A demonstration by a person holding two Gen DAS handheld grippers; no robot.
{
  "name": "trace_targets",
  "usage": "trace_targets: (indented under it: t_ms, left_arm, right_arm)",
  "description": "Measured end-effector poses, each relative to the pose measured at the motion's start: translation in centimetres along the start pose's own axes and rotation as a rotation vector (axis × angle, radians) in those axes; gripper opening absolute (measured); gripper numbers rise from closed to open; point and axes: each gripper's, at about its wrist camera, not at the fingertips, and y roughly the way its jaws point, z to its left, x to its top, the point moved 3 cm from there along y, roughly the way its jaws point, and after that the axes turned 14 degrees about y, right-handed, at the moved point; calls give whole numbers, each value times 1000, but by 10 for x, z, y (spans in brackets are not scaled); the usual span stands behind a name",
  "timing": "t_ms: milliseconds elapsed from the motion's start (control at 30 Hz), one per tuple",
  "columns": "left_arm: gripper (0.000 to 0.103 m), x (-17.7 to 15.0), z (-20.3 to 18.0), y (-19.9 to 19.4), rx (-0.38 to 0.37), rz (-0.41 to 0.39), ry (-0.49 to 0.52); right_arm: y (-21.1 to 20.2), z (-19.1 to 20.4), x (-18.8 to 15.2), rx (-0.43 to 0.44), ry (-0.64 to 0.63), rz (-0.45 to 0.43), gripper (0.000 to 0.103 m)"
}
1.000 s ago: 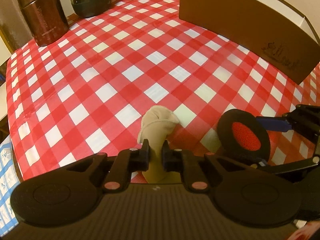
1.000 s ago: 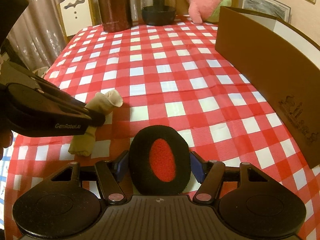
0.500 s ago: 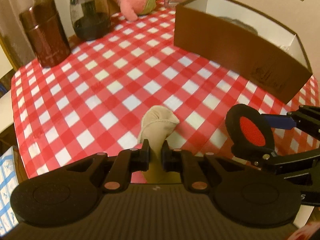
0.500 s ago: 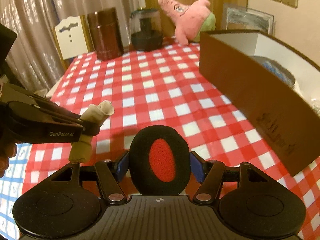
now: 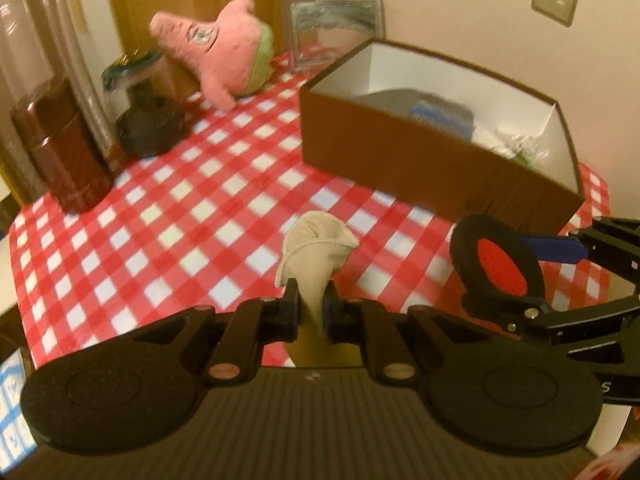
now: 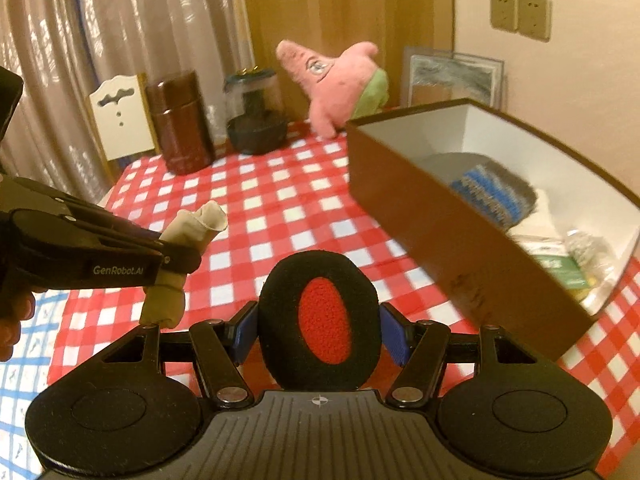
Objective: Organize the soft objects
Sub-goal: 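Lift the beige sock and sponge pad and carry them over the brown box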
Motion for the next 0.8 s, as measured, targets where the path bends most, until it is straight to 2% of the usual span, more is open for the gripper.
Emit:
trace_targets:
  t_ms: [500, 800]
  left_arm:
    - [10, 95, -40, 12, -52, -128, 100]
    - [11, 154, -53, 41, -71, -163, 160]
  right_arm:
    - [-32, -64, 60, -91, 44, -119, 63]
    - [-22, -104, 106, -138, 57, -167, 63]
